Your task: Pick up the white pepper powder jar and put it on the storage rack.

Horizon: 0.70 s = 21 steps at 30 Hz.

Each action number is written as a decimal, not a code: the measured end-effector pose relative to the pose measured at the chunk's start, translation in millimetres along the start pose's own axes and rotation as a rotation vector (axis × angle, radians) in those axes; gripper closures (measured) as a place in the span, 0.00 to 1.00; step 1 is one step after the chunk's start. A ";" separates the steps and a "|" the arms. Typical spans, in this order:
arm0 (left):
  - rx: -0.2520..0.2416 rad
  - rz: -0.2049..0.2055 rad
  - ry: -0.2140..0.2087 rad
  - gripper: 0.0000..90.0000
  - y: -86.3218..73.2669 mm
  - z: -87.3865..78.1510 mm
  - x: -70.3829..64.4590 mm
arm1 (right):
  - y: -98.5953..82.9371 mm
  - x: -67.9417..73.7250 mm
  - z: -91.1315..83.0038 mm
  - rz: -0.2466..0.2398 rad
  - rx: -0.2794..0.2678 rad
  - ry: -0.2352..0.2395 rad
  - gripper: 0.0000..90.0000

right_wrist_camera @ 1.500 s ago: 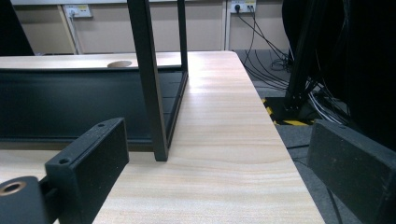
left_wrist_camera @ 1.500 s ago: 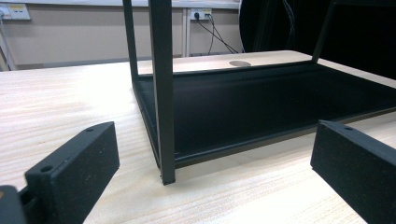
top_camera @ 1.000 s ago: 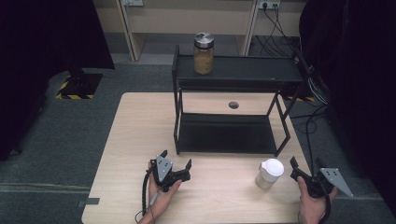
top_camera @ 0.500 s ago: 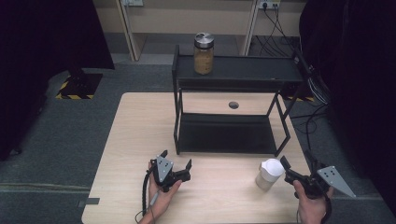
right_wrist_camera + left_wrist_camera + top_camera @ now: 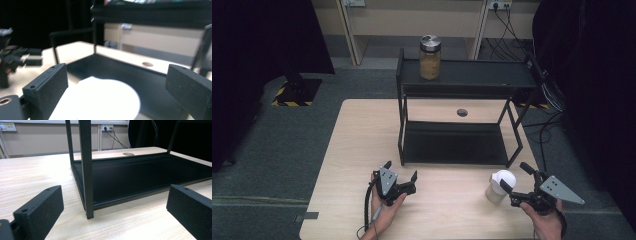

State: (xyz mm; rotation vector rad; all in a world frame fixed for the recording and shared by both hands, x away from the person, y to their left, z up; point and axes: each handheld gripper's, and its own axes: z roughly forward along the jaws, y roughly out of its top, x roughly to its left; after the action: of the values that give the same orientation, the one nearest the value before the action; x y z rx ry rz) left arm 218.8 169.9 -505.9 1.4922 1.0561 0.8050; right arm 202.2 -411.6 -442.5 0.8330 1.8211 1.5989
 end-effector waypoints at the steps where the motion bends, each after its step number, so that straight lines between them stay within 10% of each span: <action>1: 0.000 0.000 0.000 0.00 0.0 0.0 0.0 | 0.7 -2.3 1.5 -0.003 0.018 0.017 0.06; 21: -0.001 0.003 -0.003 0.00 -0.2 -0.1 -0.8 | 4.4 -21.5 18.4 -0.062 0.250 0.135 0.17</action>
State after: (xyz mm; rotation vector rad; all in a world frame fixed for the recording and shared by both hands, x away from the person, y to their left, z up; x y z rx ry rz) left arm 218.4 169.2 -506.0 1.4943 1.0519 0.8052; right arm 230.5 -415.9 -440.0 0.7825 2.1538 1.4381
